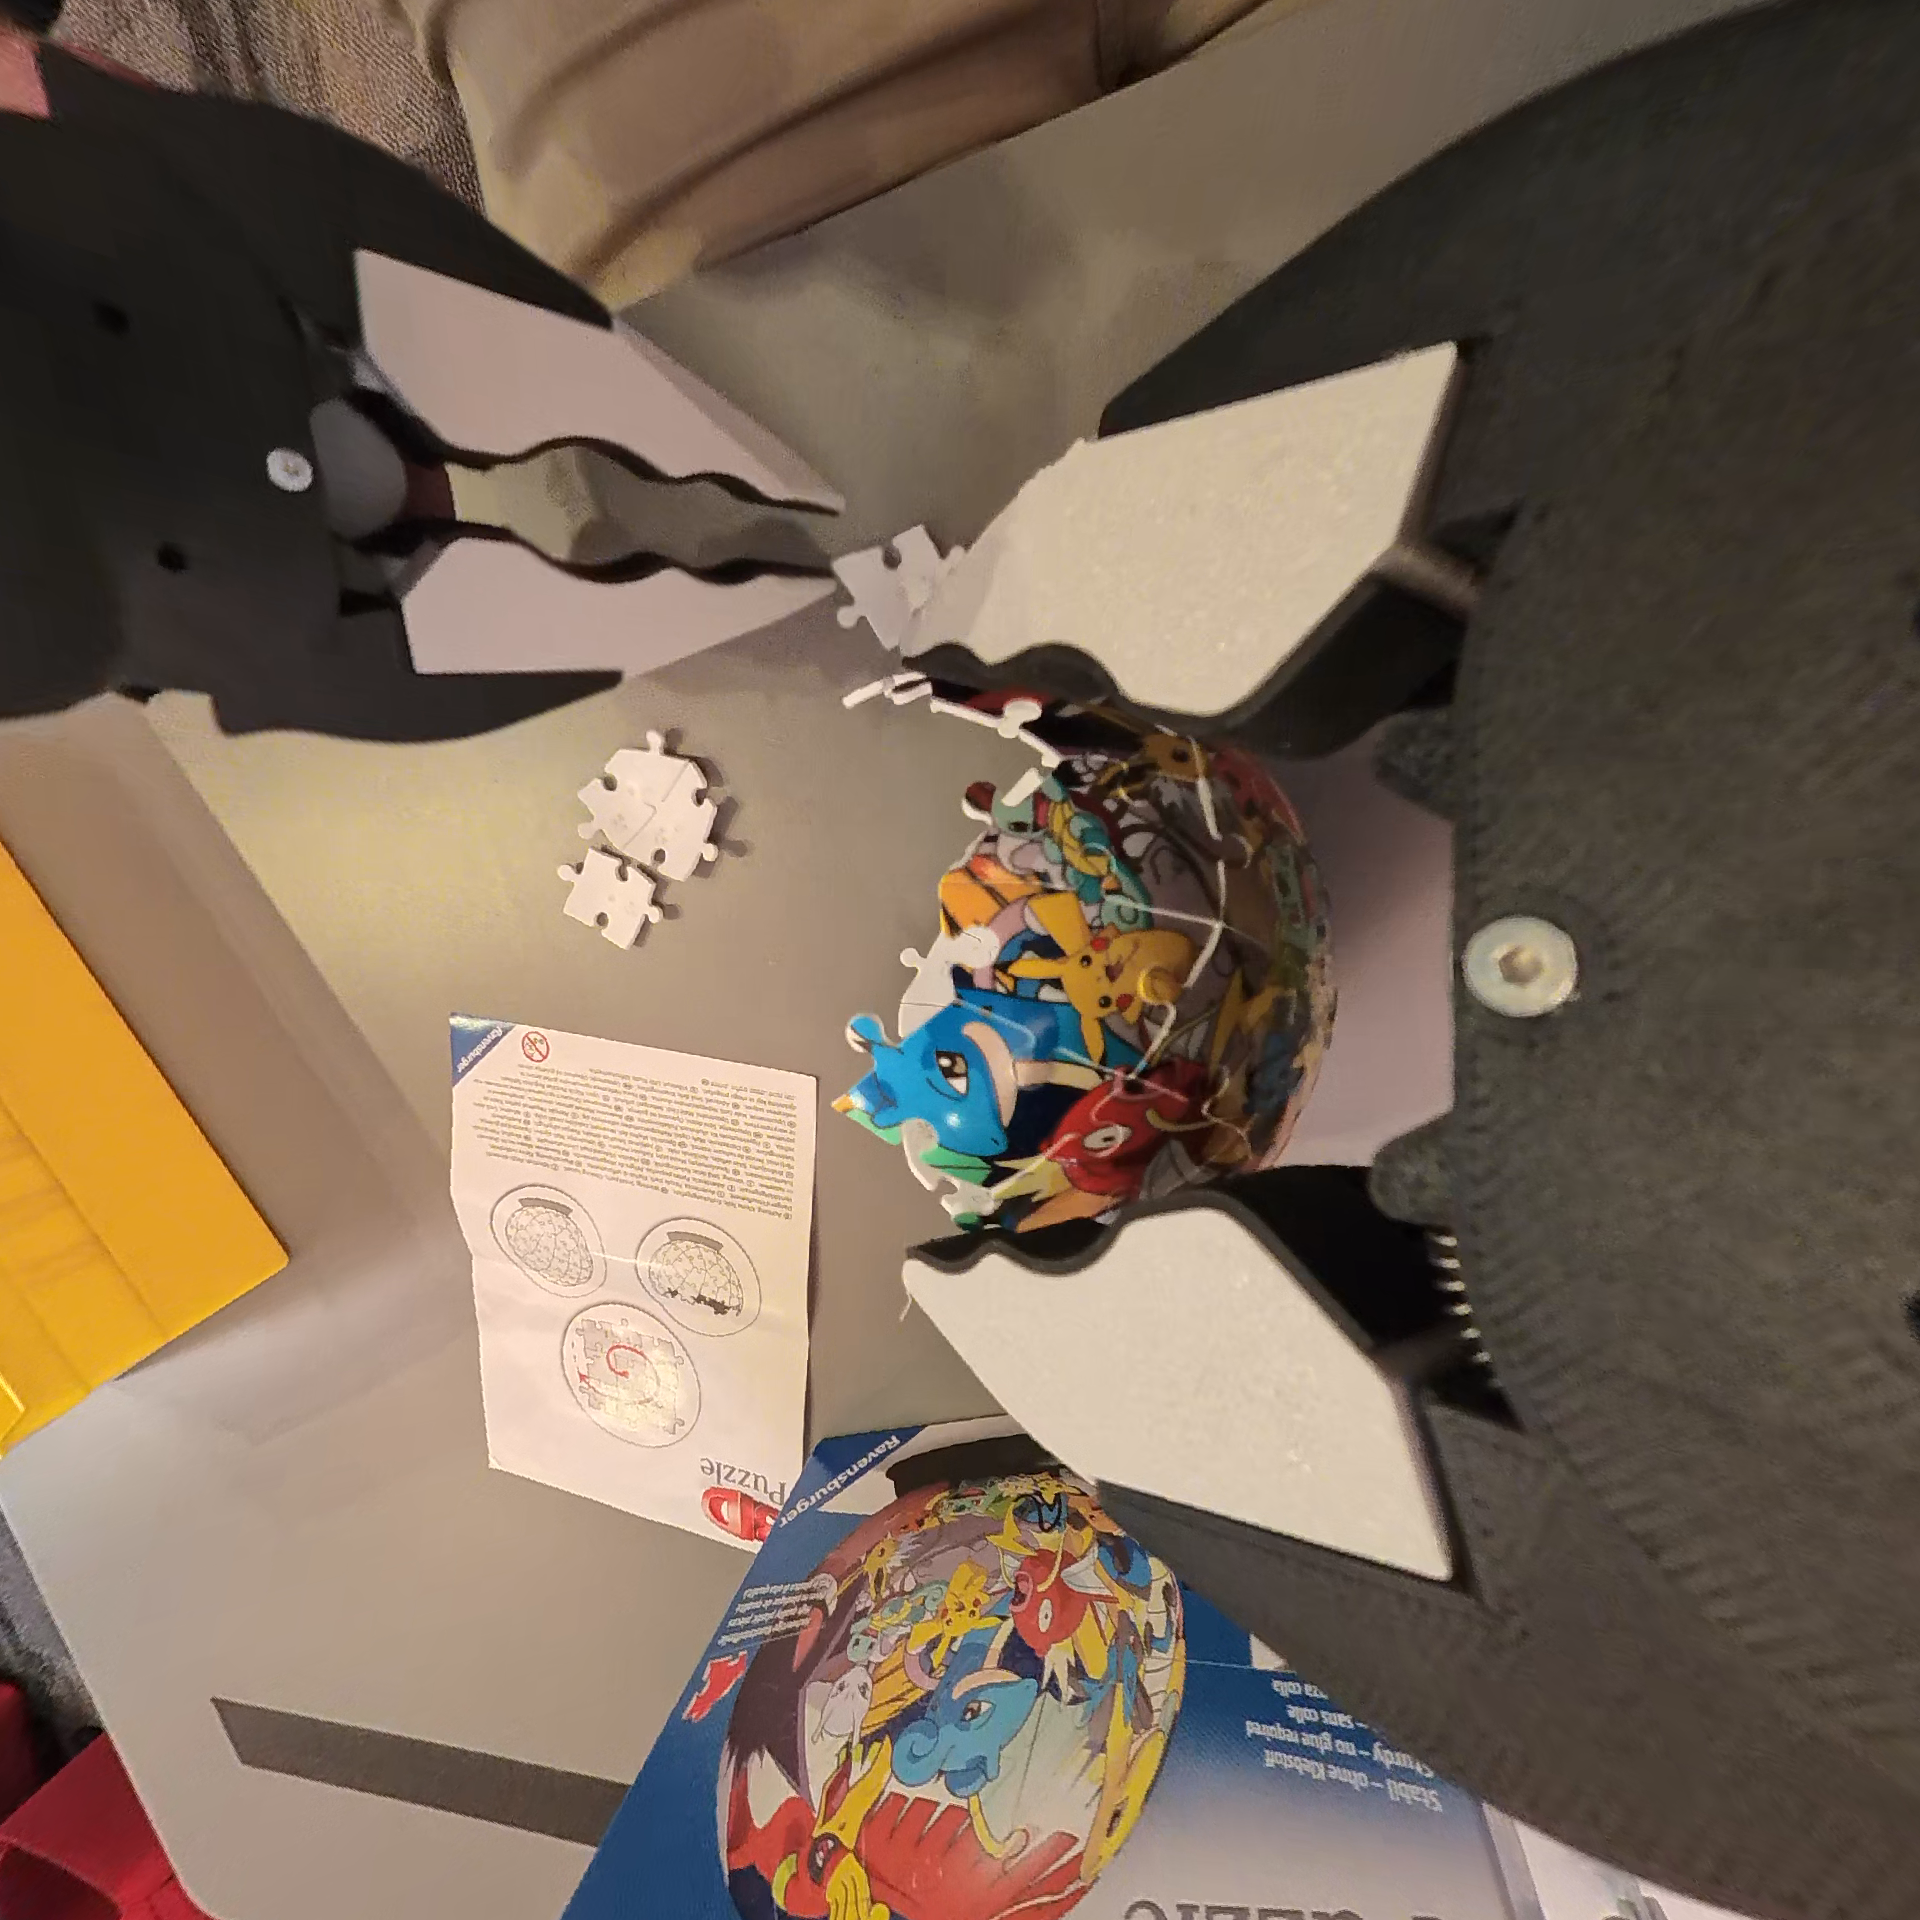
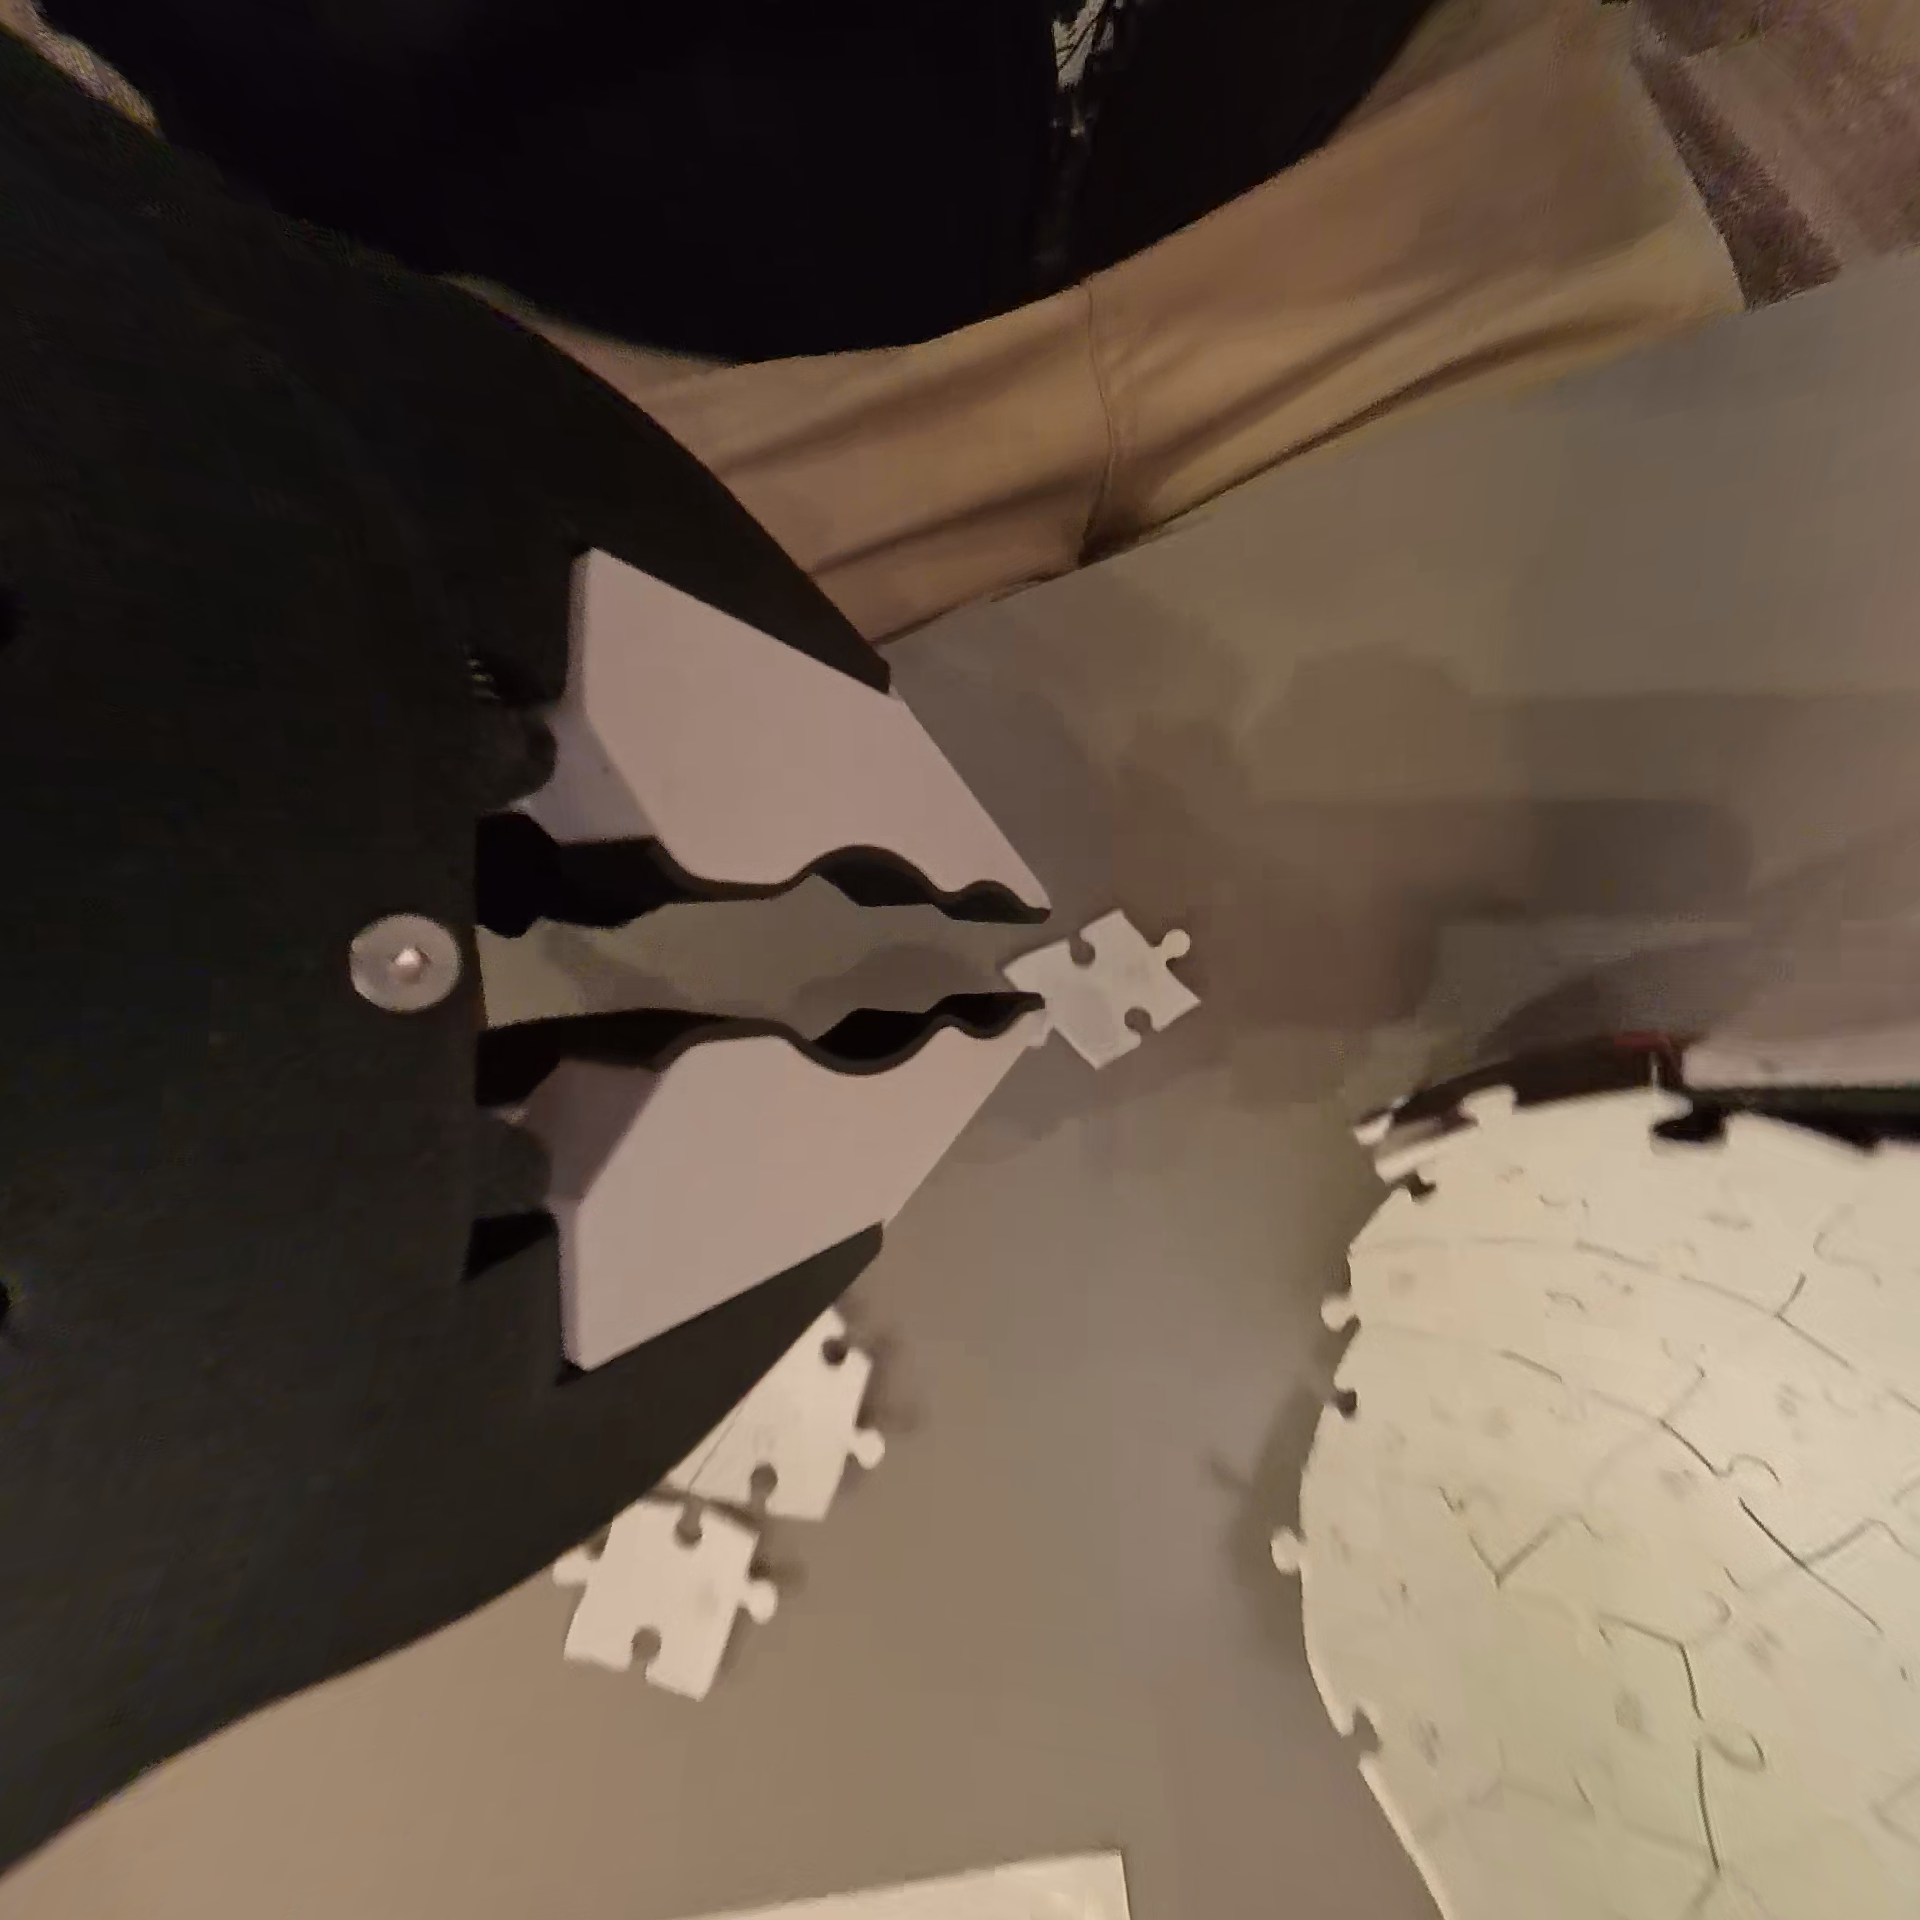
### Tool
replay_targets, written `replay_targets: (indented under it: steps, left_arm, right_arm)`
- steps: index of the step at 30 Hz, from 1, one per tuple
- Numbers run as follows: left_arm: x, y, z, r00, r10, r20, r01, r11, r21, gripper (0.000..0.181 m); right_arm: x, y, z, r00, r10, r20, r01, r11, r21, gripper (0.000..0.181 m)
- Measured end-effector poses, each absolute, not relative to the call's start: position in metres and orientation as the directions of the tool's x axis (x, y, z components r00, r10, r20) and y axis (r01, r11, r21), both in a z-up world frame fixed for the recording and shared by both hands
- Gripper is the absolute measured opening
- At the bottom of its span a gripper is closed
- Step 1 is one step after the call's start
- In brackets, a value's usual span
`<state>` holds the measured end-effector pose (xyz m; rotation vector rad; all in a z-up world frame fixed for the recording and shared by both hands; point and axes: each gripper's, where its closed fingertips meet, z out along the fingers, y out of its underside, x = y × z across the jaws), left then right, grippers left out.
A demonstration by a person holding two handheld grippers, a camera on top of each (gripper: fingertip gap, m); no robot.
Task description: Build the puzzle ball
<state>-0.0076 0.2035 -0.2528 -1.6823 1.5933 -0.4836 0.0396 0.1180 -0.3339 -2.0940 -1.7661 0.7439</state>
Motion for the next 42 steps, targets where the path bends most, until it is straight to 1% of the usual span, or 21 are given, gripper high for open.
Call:
replay_targets:
  steps: [3,5,9,15,18,21,23,29,32,38,39,42]
  left_arm:
    - [-0.006,0.203,-0.253,0.147,-0.964,-0.223,-0.678,0.066,-0.732,0.099]
    - [-0.006,0.203,-0.253,0.146,-0.963,-0.228,-0.682,0.069,-0.728,0.099]
    - [-0.007,0.203,-0.253,0.146,-0.962,-0.231,-0.688,0.07,-0.723,0.099]
    - [-0.01,0.203,-0.253,0.15,-0.962,-0.229,-0.686,0.065,-0.724,0.099]
    - [-0.01,0.203,-0.253,0.149,-0.961,-0.232,-0.687,0.068,-0.723,0.098]
    - [-0.011,0.202,-0.256,0.145,-0.96,-0.24,-0.699,0.072,-0.711,0.1]
    - [-0.011,0.202,-0.255,0.148,-0.96,-0.24,-0.695,0.072,-0.716,0.099]
    - [-0.017,0.205,-0.258,0.172,-0.962,-0.213,-0.69,0.038,-0.723,0.097]
    - [-0.023,0.206,-0.265,0.18,-0.961,-0.209,-0.704,0.023,-0.71,0.097]
    - [-0.036,0.21,-0.257,0.22,-0.954,-0.205,-0.686,-0.001,-0.728,0.096]
    - [-0.039,0.21,-0.254,0.228,-0.952,-0.204,-0.68,-0.006,-0.733,0.096]
    - [-0.052,0.213,-0.241,0.271,-0.944,-0.187,-0.646,-0.034,-0.762,0.095]
  right_arm:
    - [0.04,0.121,-0.348,0.165,0.976,-0.143,0.833,-0.215,-0.51,0.012]
    - [0.038,0.126,-0.349,0.175,0.976,-0.133,0.826,-0.219,-0.52,0.01]
    - [0.036,0.146,-0.35,0.202,0.978,-0.045,0.831,-0.196,-0.521,0.009]
    - [0.03,0.131,-0.344,0.225,0.97,-0.096,0.805,-0.241,-0.543,0.019]
    - [0.027,0.128,-0.35,0.224,0.973,-0.052,0.814,-0.216,-0.539,0.022]
    - [0.025,0.13,-0.35,0.219,0.975,-0.041,0.814,-0.206,-0.543,0.019]
    - [0.025,0.132,-0.35,0.233,0.972,-0.044,0.805,-0.218,-0.551,0.013]
    - [0.025,0.133,-0.35,0.247,0.966,-0.073,0.789,-0.244,-0.564,0.012]
    - [0.025,0.133,-0.349,0.245,0.967,-0.076,0.788,-0.244,-0.565,0.012]
    - [0.025,0.134,-0.349,0.249,0.963,-0.103,0.776,-0.262,-0.574,0.011]
    - [0.025,0.135,-0.347,0.253,0.962,-0.107,0.769,-0.267,-0.582,0.0]
    - [0.026,0.137,-0.346,0.259,0.96,-0.105,0.765,-0.271,-0.585,0.0]
